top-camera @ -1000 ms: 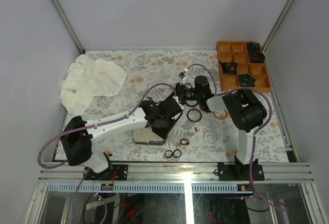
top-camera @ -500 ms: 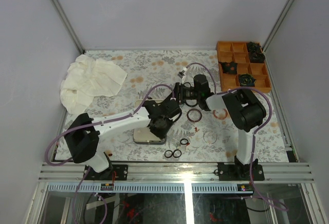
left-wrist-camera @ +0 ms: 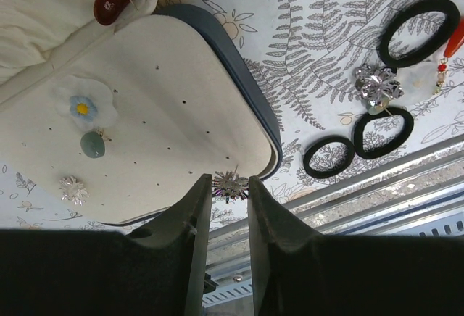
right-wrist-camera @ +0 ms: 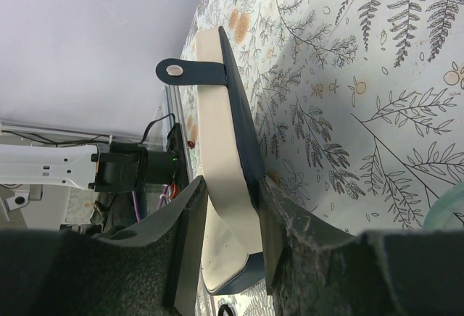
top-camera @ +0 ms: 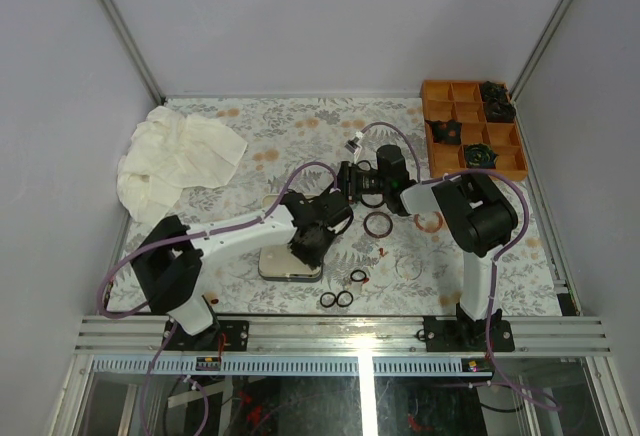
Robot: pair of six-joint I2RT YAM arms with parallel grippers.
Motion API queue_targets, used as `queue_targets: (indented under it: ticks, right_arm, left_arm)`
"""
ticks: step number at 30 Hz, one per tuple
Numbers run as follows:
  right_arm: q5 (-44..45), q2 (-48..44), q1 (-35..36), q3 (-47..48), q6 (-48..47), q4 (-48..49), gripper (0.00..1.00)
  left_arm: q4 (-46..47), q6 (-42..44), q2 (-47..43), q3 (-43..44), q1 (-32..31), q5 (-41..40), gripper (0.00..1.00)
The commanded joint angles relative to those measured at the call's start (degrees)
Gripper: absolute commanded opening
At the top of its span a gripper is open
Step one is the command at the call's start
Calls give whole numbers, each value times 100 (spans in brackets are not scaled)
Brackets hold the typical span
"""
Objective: Organize the mixed jewelry
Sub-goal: Place the jewelry in the jewelry box.
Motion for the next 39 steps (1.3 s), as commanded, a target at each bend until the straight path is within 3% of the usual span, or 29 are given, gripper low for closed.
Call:
queue_targets:
  ticks: [1, 12, 20, 26, 29, 39]
  right_arm:
    - [-231, -61, 40, 211, -46, 116, 39]
    - [-265, 2, 47, 274, -10, 123, 39]
    - [-352, 50, 53, 334, 45, 124, 39]
    - [-306, 202, 53, 208, 265, 451, 39]
    - [-317, 266, 54, 122, 490, 743, 39]
    - [-258, 295, 51, 251, 343, 422, 39]
  left_arm:
    - [193, 81, 83, -31, 33, -181, 0]
    - [-11, -17, -43, 48, 33, -125, 0]
    - [-456, -60, -382, 423, 166, 1063, 0]
    - [-509, 41, -554, 149, 497, 1546, 0]
    - [-600, 147, -526, 106, 532, 1554, 0]
    - [-615, 166, -456, -64, 640, 1228, 0]
